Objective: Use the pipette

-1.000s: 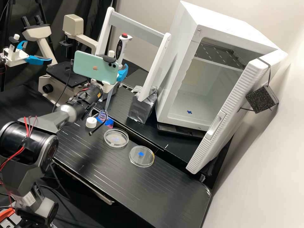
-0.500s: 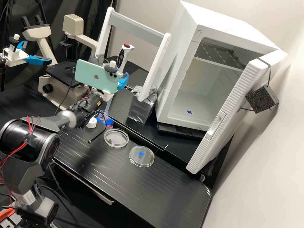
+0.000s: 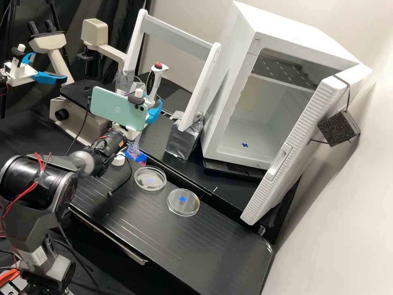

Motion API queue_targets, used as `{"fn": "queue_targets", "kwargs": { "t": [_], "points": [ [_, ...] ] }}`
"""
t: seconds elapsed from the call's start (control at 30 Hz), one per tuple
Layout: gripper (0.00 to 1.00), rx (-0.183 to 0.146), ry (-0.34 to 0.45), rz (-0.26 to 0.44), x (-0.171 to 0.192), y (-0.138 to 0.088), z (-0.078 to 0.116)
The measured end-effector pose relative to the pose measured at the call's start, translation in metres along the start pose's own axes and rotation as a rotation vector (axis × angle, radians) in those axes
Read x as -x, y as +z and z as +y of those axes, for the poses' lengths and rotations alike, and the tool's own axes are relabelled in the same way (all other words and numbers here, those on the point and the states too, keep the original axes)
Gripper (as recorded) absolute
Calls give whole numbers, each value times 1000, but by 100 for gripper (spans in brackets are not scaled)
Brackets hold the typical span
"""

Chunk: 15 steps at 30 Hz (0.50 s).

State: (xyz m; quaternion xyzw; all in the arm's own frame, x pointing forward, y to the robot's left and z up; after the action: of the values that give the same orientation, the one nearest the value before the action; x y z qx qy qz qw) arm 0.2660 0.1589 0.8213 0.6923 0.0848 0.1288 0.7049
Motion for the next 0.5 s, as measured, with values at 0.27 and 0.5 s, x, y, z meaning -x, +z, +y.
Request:
{"fn": "queue_targets", "kwargs": {
  "t": [0.27,0.5],
  "points": [
    [0,25,22,-33,1,12,-23],
    [0,50,-37,-80,1,28,-43]
  ]
}}
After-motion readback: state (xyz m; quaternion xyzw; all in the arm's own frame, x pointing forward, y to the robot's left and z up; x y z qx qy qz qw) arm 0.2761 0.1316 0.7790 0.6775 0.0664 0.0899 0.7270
